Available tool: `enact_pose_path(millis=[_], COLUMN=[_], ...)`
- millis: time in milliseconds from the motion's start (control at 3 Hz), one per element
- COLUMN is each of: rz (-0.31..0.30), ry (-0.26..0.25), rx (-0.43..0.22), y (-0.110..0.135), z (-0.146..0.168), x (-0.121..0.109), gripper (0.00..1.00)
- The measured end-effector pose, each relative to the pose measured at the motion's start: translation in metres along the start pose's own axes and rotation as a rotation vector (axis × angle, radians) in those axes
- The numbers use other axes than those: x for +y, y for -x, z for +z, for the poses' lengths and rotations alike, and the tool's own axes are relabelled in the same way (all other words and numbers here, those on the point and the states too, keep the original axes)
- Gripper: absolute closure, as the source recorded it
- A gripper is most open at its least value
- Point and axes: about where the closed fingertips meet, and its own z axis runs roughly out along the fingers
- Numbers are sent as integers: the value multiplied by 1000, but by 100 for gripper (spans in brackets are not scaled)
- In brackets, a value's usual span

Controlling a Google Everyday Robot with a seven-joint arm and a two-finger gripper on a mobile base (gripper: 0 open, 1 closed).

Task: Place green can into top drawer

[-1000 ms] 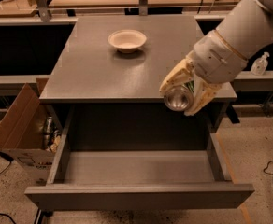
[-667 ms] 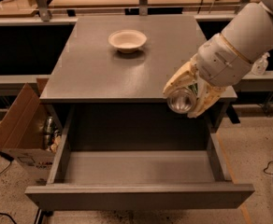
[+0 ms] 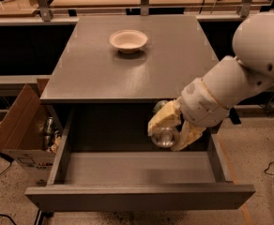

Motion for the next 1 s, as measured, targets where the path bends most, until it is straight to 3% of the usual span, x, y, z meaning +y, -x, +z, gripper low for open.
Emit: enact_pose_path(millis=[333, 667, 1000], rz=[-58, -63, -67], ry=[-9, 3, 46], rx=[-33, -40, -6], y=[9, 9, -9], z=[37, 44, 66], x=[21, 21, 28], gripper=[100, 100, 100])
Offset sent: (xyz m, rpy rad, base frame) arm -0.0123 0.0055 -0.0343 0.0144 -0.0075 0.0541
